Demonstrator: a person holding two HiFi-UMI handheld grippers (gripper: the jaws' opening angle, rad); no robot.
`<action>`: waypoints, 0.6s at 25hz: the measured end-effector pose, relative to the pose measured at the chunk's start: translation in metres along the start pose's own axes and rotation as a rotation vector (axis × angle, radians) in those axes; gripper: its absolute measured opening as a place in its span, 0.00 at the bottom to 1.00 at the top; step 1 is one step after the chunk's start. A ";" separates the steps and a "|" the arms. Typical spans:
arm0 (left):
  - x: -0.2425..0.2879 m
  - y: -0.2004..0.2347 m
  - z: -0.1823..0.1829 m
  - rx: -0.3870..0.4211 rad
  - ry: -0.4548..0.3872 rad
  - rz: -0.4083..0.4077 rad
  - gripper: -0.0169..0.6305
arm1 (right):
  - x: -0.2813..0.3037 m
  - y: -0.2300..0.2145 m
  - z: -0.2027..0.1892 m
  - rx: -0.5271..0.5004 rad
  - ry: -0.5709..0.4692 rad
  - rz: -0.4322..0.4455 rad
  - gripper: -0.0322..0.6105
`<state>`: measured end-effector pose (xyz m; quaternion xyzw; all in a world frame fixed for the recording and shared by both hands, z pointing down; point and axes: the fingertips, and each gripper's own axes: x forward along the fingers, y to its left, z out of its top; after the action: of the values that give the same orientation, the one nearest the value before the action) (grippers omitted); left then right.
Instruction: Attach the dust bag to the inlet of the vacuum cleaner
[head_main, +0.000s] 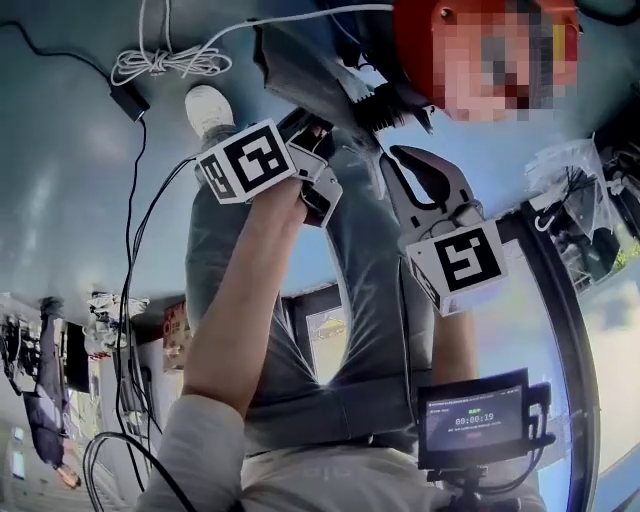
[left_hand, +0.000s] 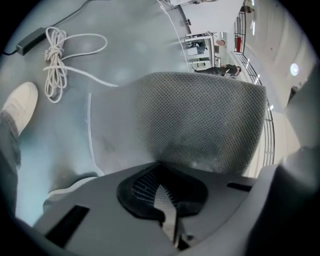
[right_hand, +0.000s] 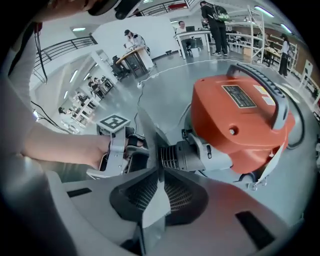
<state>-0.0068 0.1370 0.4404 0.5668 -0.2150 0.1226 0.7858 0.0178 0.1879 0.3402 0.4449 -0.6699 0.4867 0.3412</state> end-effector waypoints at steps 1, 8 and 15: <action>0.000 -0.001 0.000 -0.013 -0.012 -0.006 0.03 | 0.000 0.002 0.000 -0.020 0.010 0.001 0.08; -0.001 -0.006 0.002 0.001 -0.022 -0.016 0.03 | -0.006 0.006 -0.004 -0.119 0.065 -0.031 0.08; -0.004 -0.008 0.005 0.022 -0.013 -0.035 0.03 | 0.015 0.005 -0.006 -0.184 0.085 -0.029 0.08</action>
<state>-0.0077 0.1303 0.4333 0.5797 -0.2088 0.1077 0.7802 0.0080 0.1900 0.3541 0.4003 -0.6903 0.4365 0.4156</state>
